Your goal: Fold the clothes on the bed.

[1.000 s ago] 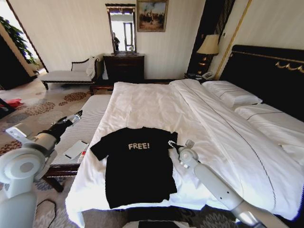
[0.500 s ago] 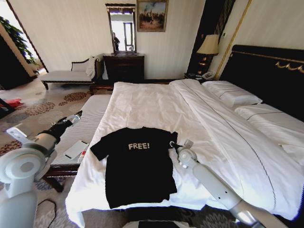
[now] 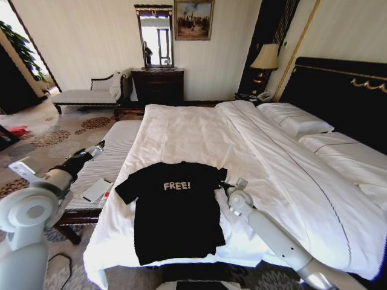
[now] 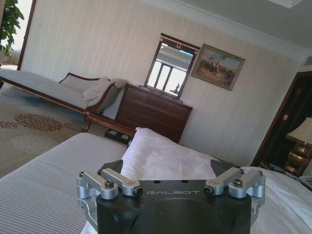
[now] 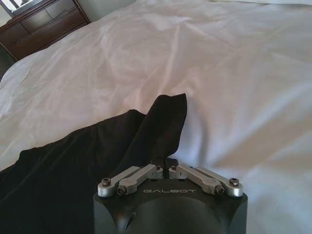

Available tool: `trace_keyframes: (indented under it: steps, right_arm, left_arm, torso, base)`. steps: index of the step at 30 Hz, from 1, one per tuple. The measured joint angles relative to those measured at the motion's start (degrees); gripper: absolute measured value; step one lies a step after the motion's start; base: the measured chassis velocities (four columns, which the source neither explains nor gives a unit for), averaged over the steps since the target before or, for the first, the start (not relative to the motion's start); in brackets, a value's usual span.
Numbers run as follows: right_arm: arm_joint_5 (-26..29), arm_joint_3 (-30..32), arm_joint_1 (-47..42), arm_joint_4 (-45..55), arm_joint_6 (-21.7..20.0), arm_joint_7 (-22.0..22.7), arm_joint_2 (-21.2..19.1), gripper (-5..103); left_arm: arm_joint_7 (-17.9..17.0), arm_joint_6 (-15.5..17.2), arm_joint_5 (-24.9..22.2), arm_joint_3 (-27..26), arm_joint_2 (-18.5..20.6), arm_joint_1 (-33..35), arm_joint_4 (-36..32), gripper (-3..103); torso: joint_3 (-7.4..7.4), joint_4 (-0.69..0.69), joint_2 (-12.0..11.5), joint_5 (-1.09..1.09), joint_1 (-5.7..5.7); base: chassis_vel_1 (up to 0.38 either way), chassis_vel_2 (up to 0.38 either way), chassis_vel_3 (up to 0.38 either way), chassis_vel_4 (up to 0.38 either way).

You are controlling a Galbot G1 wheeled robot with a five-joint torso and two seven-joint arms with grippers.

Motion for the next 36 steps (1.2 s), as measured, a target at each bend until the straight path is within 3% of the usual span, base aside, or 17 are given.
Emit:
trace_keyframes:
  steps: [6,12,14,16,23,25,27,32,36]
  right_arm:
    - [-1.09,-0.01,-0.45,0.83,-0.28,0.87,-0.63,1]
    - [-0.37,0.11,-1.0,2.39,-2.28,4.67,-1.23,-1]
    - [-0.36,0.09,-0.97,2.39,-2.81,5.88,-1.22,10]
    - [-0.36,0.06,-0.93,2.38,-2.97,6.24,-1.21,10]
    - [-0.37,1.72,0.94,0.57,-2.9,7.34,-0.57,42]
    - [-0.21,2.21,1.67,-0.15,-2.81,7.17,-0.52,42]
    - [0.29,3.0,3.27,-2.07,-2.57,5.99,-0.42,59]
    - [0.94,3.44,4.89,-5.0,-1.98,3.14,-0.18,70]
    - [1.96,3.59,5.36,-7.78,-1.8,-0.44,0.34,91]
  left_arm:
    - [0.01,-0.02,0.03,-0.02,-0.06,0.0,0.14,100]
    - [0.02,-0.05,0.1,-0.08,-0.26,-0.01,0.31,100]
    - [0.03,-0.05,0.1,-0.17,-0.26,-0.01,0.31,100]
    - [0.03,-0.05,0.09,-0.24,-0.25,-0.01,0.3,100]
    - [0.05,-0.06,-0.06,-0.65,-0.07,-0.02,0.32,100]
    - [0.05,-0.05,-0.07,-0.66,-0.05,-0.04,0.4,100]
    - [0.05,-0.06,-0.07,-0.5,-0.04,-0.09,0.47,100]
    - [0.05,-0.06,-0.01,-0.18,-0.03,-0.19,0.57,100]
    - [0.05,-0.06,0.02,-0.14,0.06,-0.27,0.66,100]
  torso:
    - [0.0,0.0,0.0,0.0,0.0]
    - [0.0,0.0,0.0,0.0,0.0]
    - [0.0,-0.01,0.0,0.0,0.0]
    - [0.0,-0.02,0.0,0.0,0.0]
    - [0.0,0.0,-0.01,0.0,0.0]
    - [0.0,0.0,0.0,0.0,0.0]
    - [0.0,0.0,-0.01,0.0,0.0]
    - [0.0,0.0,0.0,-0.01,0.0]
    - [0.0,-0.01,0.0,0.0,0.0]
  base:
    - [0.0,0.0,0.0,0.0]
    - [0.0,0.0,0.0,0.0]
    - [0.0,0.0,0.0,0.0]
    - [0.0,0.0,0.0,0.0]
    - [0.0,0.0,0.0,0.0]
    - [0.0,0.0,0.0,0.0]
    - [0.0,0.0,0.0,0.0]
    - [0.0,0.0,0.0,0.0]
    - [0.0,0.0,0.0,0.0]
